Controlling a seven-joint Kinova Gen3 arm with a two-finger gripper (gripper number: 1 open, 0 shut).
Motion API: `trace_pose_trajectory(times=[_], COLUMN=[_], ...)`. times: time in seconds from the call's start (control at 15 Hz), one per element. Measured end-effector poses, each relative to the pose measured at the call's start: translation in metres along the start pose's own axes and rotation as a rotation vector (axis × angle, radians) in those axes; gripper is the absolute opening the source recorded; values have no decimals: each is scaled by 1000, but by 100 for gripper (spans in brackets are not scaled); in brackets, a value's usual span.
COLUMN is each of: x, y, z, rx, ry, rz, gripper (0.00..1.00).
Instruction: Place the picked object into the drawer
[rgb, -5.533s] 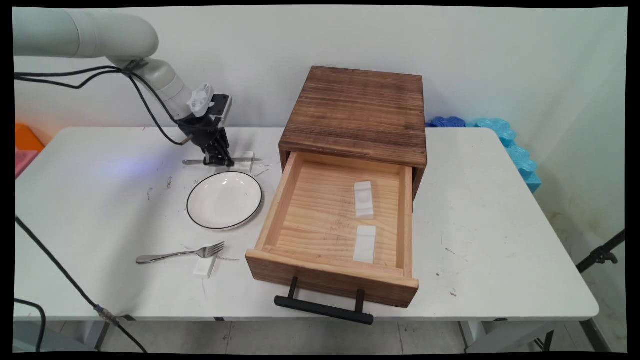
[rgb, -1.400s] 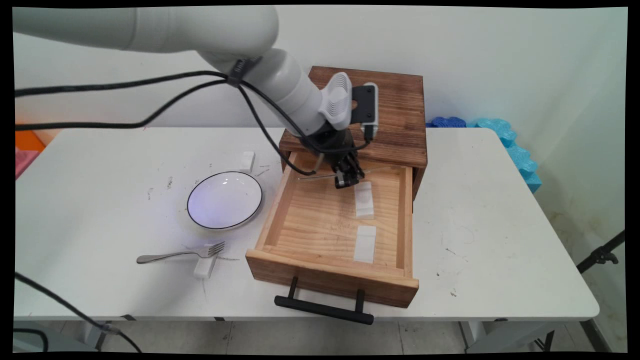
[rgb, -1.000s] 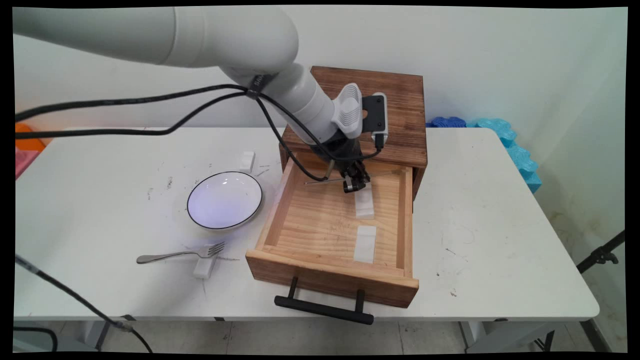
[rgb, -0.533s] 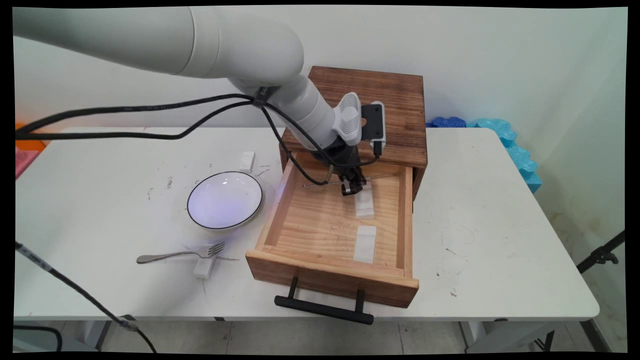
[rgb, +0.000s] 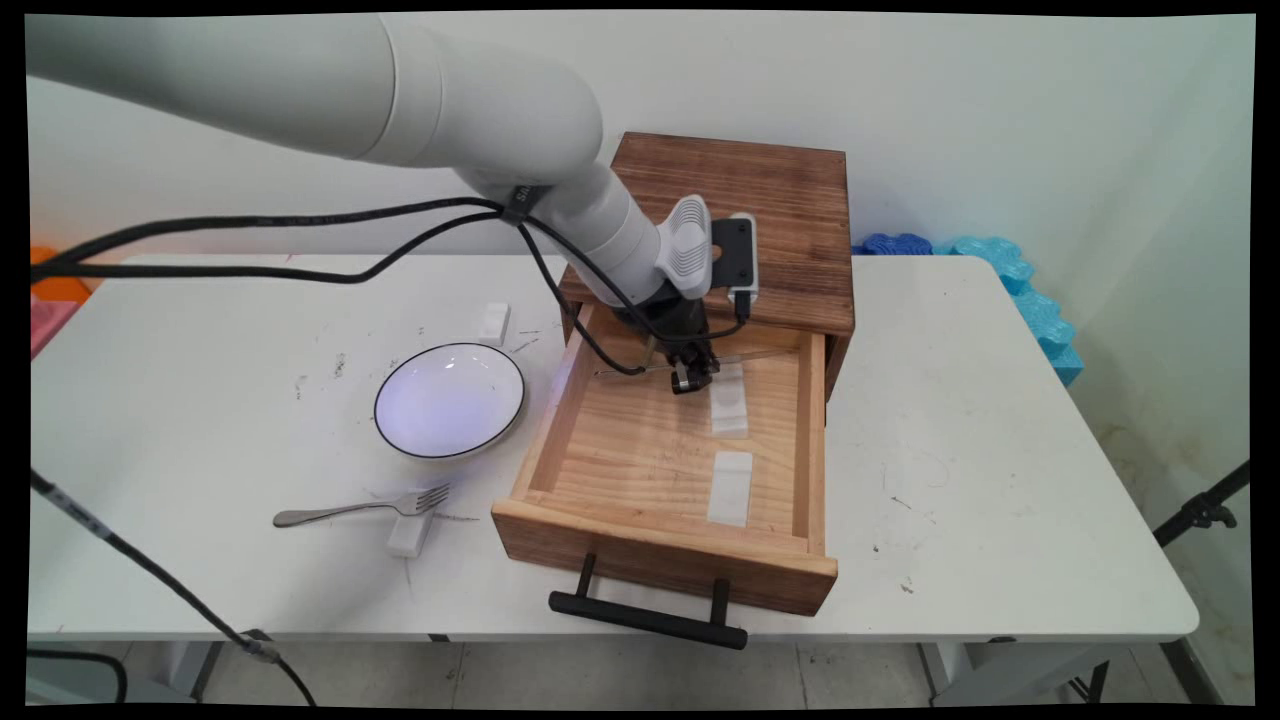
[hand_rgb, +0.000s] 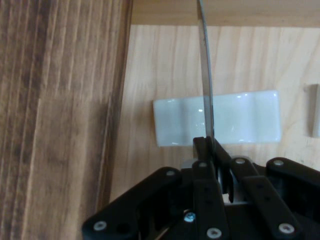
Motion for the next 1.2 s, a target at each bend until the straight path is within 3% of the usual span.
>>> trace_pose_trajectory(times=[1.2], x=[-15], y=[6], z=[24], rx=[-7], ry=[-21], rz=[-1], gripper=[0])
